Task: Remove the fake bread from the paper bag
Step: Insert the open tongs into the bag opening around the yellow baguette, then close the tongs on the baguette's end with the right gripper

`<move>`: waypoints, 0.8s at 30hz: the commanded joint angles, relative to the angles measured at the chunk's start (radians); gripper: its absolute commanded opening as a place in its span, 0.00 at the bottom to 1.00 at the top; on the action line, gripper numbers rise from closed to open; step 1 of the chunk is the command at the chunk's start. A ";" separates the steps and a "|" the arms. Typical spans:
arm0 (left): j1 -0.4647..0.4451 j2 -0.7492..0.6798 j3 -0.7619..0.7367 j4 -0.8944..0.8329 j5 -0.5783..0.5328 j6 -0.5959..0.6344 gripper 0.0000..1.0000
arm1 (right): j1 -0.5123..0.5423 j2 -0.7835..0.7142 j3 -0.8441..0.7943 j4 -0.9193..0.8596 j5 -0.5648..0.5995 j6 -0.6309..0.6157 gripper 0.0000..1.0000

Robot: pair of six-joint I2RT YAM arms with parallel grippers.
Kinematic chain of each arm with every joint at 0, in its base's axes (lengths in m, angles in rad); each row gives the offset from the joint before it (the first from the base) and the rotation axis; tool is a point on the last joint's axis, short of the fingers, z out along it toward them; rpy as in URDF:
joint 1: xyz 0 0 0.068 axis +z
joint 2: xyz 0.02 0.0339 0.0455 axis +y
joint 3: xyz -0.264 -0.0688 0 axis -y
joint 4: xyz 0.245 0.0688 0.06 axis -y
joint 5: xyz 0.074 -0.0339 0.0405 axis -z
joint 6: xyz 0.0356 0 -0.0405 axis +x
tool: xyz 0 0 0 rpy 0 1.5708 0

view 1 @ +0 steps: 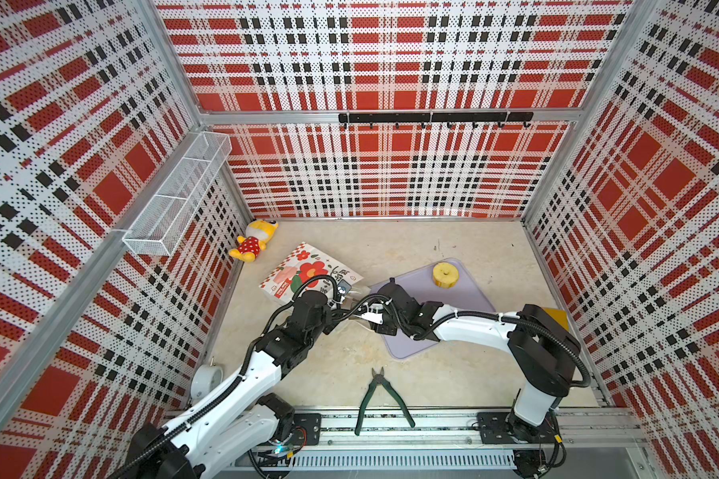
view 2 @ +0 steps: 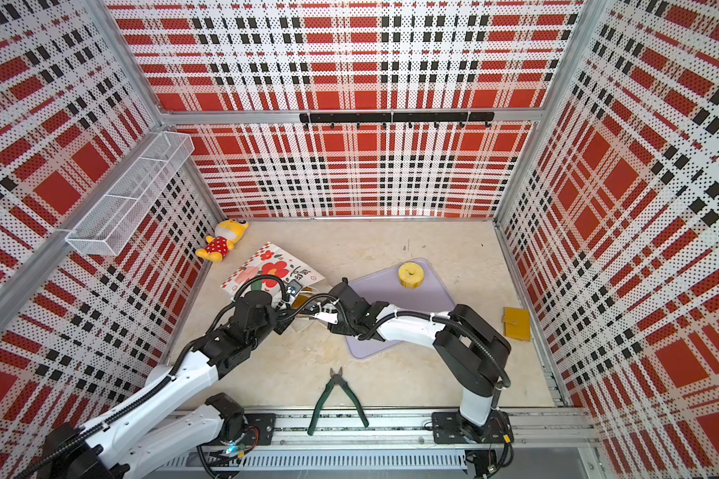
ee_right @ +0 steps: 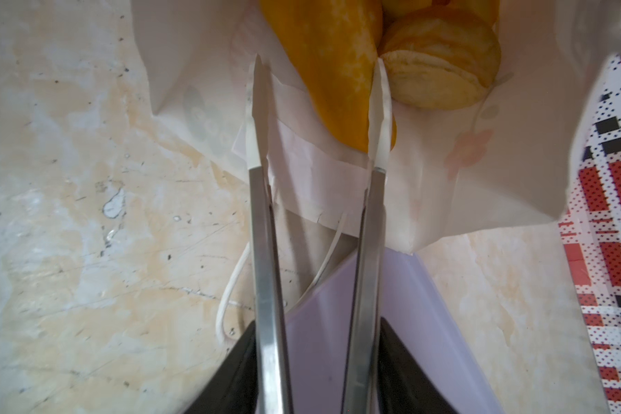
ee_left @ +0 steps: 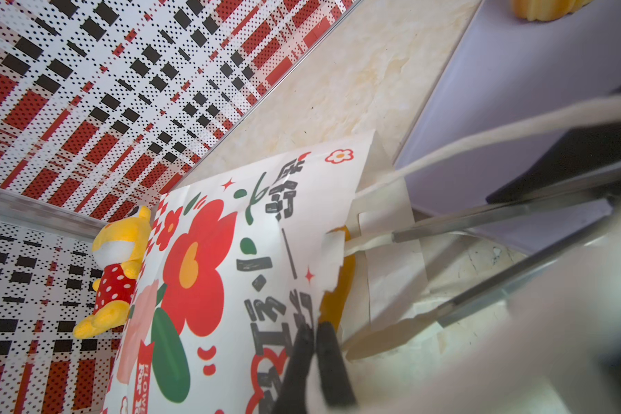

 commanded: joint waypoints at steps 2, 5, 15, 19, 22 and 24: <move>-0.001 -0.003 0.033 -0.009 0.037 0.015 0.00 | -0.001 0.023 0.042 0.085 0.031 -0.043 0.50; -0.001 -0.002 0.032 -0.012 0.036 0.020 0.00 | -0.005 0.016 0.039 0.091 0.067 -0.045 0.50; -0.001 -0.004 0.030 -0.010 0.037 0.021 0.00 | -0.015 0.024 0.051 0.081 0.130 -0.074 0.50; -0.001 -0.002 0.030 -0.009 0.038 0.023 0.00 | -0.015 0.059 0.093 0.037 0.123 -0.080 0.49; -0.001 0.002 0.030 -0.008 0.039 0.019 0.00 | -0.015 0.099 0.145 -0.022 0.117 -0.085 0.47; -0.001 0.005 0.031 -0.004 0.039 0.016 0.00 | -0.011 0.113 0.168 -0.048 0.115 -0.094 0.44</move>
